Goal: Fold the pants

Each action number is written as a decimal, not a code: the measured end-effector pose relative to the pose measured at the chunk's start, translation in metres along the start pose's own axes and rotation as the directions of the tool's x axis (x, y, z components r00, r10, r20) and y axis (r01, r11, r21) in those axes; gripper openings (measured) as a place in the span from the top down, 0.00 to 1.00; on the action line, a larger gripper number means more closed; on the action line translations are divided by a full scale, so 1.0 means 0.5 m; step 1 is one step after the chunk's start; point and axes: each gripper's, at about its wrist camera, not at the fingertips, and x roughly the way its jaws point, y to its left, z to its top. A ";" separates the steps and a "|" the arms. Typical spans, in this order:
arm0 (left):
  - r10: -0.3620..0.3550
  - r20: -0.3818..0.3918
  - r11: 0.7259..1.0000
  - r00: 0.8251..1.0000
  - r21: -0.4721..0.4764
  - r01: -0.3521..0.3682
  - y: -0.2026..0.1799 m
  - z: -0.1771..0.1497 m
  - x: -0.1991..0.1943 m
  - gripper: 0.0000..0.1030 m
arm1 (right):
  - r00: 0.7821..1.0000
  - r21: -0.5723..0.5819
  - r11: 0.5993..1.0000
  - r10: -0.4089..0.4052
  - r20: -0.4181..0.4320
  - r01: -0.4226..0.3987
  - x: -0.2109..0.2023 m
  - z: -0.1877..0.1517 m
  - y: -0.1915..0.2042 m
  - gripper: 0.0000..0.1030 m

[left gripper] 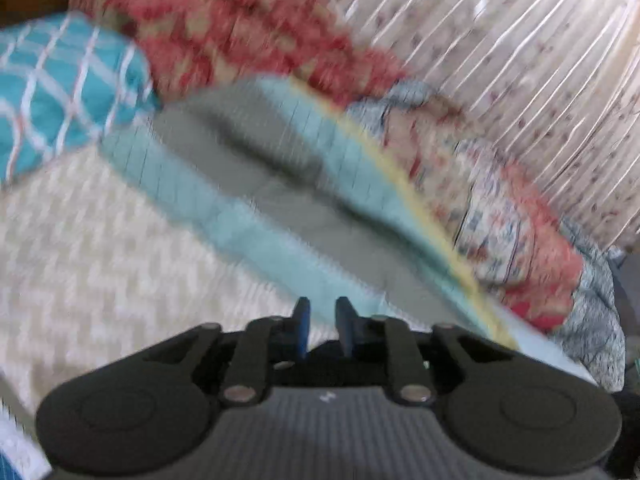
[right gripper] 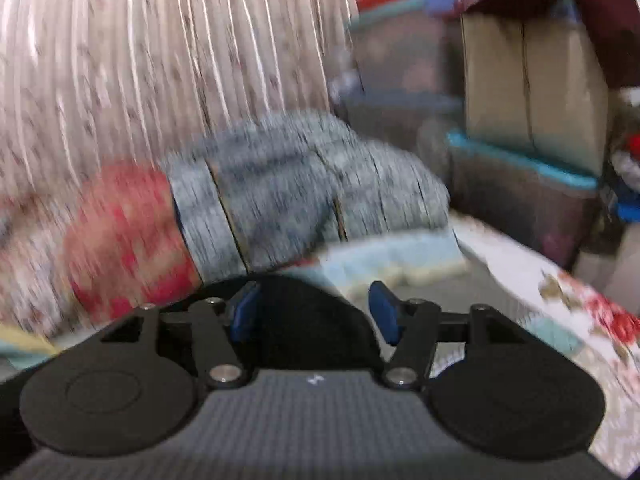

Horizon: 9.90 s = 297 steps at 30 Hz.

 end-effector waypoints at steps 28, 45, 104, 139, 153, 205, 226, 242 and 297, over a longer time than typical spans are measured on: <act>-0.196 -0.143 0.971 0.970 -0.166 0.172 0.170 -0.299 -0.208 0.88 | 0.982 0.463 0.869 0.187 0.023 -0.176 -0.340 -0.314 -0.248 0.95; -0.110 -0.106 0.968 0.988 -0.237 0.082 0.182 -0.272 -0.187 0.56 | 0.988 0.357 0.934 0.036 -0.147 0.019 -0.154 -0.259 -0.270 0.56; 0.091 -0.098 0.809 0.991 0.588 -0.016 -0.161 -0.228 0.083 0.38 | 0.940 0.302 0.950 0.168 -0.296 -0.074 0.000 -0.117 -0.168 0.53; -0.098 0.088 0.838 0.991 0.545 0.034 -0.109 -0.283 -0.261 0.94 | 0.972 0.507 0.861 0.095 -0.213 0.027 -0.127 -0.055 -0.331 0.86; -0.093 -0.060 0.873 0.994 0.476 0.110 0.034 -0.543 -0.458 0.92 | 0.967 0.685 0.700 -0.037 -0.251 0.204 -0.430 -0.365 -0.591 0.84; -0.238 -0.179 0.935 0.955 0.224 0.275 0.035 -0.430 -0.348 0.55 | 0.949 0.326 0.910 0.300 -0.098 -0.254 -0.527 -0.414 -0.282 0.54; -0.130 -0.558 0.782 0.819 0.450 0.430 -0.328 -0.724 -0.172 0.55 | 0.975 0.504 0.834 0.182 0.128 -0.222 -0.466 -0.354 -0.691 0.87; -0.125 -0.583 0.774 0.803 0.449 0.446 -0.366 -0.739 -0.169 0.50 | 0.994 0.718 0.688 0.102 0.047 -0.104 -0.416 -0.485 -0.762 0.41; -0.264 -0.053 0.919 0.963 -0.317 0.234 0.352 -0.475 -0.294 0.00 | 0.539 -0.065 0.605 0.648 -0.538 -0.793 -0.600 -0.411 0.212 0.83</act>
